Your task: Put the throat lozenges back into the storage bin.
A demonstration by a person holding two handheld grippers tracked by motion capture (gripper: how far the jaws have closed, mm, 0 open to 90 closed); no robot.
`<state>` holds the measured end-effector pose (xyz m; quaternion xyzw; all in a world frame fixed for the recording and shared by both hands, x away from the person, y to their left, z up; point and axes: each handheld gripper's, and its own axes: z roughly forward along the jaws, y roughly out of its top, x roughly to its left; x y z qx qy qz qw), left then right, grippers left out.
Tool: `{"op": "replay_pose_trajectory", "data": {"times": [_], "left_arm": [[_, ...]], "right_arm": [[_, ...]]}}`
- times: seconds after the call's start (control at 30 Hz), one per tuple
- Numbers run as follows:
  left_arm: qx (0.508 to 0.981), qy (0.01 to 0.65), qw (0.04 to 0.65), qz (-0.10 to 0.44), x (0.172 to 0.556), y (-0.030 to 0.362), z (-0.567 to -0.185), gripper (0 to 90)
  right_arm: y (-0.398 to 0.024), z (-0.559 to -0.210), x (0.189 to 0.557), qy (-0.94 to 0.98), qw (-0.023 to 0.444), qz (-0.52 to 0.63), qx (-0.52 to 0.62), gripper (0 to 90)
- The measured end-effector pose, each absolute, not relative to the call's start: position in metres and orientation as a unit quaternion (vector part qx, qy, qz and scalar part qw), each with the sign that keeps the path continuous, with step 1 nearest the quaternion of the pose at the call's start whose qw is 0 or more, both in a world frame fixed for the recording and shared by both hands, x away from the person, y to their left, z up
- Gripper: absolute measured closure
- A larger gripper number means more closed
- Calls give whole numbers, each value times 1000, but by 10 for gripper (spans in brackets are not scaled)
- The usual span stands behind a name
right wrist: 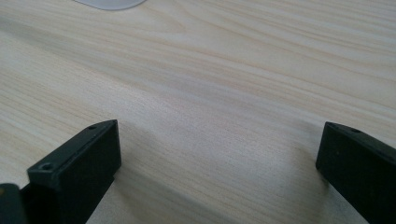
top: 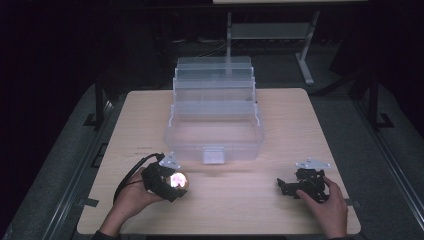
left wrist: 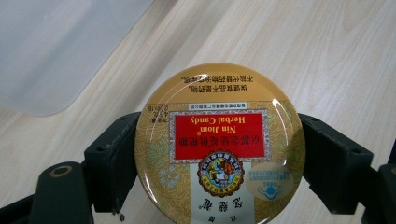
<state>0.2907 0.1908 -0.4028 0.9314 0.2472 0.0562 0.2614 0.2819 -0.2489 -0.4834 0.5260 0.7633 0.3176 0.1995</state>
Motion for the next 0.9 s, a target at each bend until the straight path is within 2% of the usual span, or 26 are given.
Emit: {"op": "replay_pose_trajectory", "data": {"times": [0.9], "left_arm": [[933,237,263,58,301,180,-384,197]], "right_arm": [[-249,-483,282,763,199,318,526,0]]}}
